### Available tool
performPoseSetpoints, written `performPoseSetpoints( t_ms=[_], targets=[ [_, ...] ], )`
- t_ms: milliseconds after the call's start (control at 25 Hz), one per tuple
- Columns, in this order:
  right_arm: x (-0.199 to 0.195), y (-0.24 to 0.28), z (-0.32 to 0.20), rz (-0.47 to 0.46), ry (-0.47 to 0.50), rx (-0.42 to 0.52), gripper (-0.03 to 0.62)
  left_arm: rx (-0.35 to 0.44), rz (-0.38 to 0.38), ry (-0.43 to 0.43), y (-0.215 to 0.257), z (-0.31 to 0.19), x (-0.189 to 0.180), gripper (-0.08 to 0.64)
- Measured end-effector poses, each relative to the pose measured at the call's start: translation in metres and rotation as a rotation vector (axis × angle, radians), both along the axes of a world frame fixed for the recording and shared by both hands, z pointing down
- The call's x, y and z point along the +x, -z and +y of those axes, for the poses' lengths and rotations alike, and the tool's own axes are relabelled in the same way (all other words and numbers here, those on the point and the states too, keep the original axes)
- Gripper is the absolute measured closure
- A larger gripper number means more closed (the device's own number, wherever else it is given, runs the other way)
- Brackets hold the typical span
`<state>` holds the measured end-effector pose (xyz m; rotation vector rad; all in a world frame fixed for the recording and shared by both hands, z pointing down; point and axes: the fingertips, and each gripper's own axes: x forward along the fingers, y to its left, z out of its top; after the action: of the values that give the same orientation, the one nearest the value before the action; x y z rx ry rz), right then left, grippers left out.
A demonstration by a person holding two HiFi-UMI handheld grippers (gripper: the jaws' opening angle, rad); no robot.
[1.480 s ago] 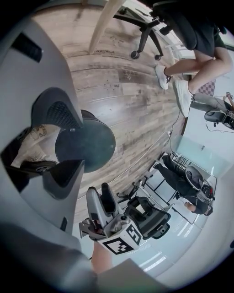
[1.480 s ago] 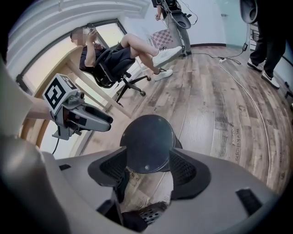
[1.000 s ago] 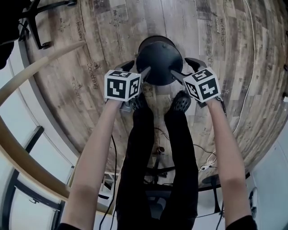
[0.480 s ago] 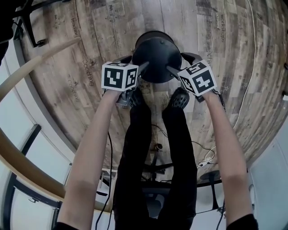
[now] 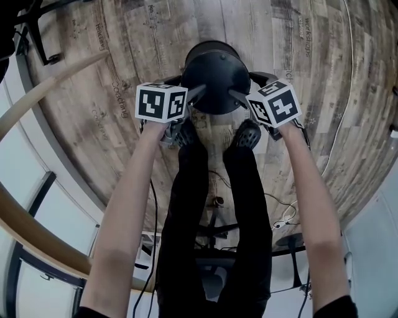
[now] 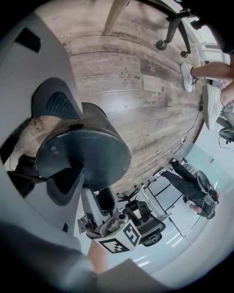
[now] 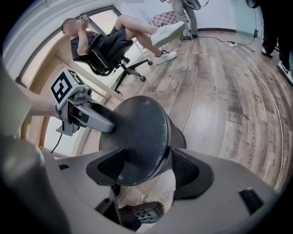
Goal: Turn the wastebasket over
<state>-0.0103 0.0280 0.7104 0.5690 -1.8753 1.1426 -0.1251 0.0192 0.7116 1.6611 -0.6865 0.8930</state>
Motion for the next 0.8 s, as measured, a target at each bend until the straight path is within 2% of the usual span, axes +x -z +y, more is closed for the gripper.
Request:
performPoseSetpoints(
  t_ms=[240, 520, 800],
  targets=[
    [0.002, 0.000, 0.000, -0.009, -0.009, -0.003, 0.282, -0.042, 0.000, -0.005, 0.000, 0.000, 0.000, 0.229],
    [0.005, 0.003, 0.003, 0.010, -0.004, 0.028, 0.284, -0.024, -0.034, 0.023, 0.004, 0.004, -0.003, 0.253],
    [0.017, 0.010, -0.006, 0.044, -0.005, 0.055, 0.285, 0.022, -0.041, -0.003, 0.017, -0.007, 0.009, 0.272]
  ],
)
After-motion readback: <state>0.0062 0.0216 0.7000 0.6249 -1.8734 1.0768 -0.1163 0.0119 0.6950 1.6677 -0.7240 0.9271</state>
